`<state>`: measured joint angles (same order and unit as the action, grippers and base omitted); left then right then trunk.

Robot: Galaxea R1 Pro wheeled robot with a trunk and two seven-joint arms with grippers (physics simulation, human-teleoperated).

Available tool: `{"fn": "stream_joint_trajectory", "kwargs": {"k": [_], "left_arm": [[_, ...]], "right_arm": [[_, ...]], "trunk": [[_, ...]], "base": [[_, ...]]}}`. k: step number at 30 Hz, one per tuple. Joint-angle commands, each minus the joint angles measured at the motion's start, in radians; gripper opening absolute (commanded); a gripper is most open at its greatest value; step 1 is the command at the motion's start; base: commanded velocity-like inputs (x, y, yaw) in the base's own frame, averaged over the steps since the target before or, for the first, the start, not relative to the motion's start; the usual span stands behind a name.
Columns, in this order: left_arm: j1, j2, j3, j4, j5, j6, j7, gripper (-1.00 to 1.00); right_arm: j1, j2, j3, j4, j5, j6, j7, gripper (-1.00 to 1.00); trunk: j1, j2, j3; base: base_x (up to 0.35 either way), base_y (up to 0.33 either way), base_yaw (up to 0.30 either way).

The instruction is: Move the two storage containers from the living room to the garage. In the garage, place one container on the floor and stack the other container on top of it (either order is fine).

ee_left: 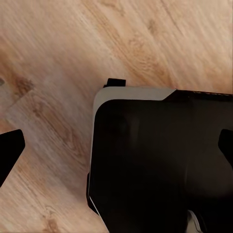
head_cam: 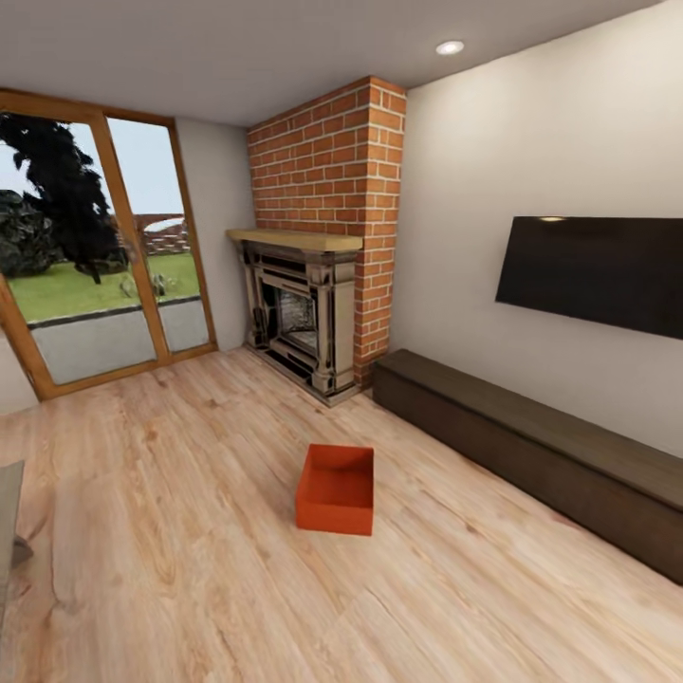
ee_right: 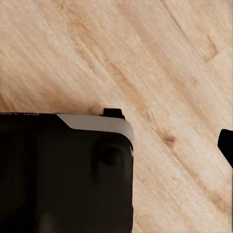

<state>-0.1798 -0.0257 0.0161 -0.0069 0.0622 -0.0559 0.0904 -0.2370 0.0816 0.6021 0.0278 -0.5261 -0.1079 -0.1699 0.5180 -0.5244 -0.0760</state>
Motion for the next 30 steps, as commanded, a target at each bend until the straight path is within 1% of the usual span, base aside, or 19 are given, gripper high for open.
{"fn": "stream_joint_trajectory", "kwargs": {"k": [1, 9, 12, 30], "left_arm": [[-0.001, 0.0, 0.001, 0.001, 0.006, -0.004, 0.002, 1.0], [-0.001, 0.0, 0.001, 0.001, 0.006, -0.004, 0.002, 1.0], [-0.001, 0.0, 0.001, 0.001, 0.006, -0.004, 0.002, 1.0], [-0.001, 0.0, 0.001, 0.001, 0.005, -0.004, 0.002, 1.0]], "right_arm": [[-0.001, 0.001, 0.008, 0.003, -0.009, -0.006, -0.001, 1.0], [-0.001, 0.001, 0.008, 0.003, -0.011, -0.004, -0.001, 1.0], [-0.001, 0.0, 0.008, 0.003, -0.011, -0.004, -0.001, 1.0], [-0.001, 0.0, 0.007, 0.003, -0.011, -0.004, -0.001, 1.0]], "trunk": [[0.001, -0.002, -0.002], [0.001, -0.002, -0.002], [0.001, -0.002, -0.002], [0.001, -0.002, -0.002]], "base": [[0.326, 0.0, 0.265], [0.326, 0.0, 0.264], [0.326, 0.0, 0.136], [0.326, 0.0, 0.01]]}}
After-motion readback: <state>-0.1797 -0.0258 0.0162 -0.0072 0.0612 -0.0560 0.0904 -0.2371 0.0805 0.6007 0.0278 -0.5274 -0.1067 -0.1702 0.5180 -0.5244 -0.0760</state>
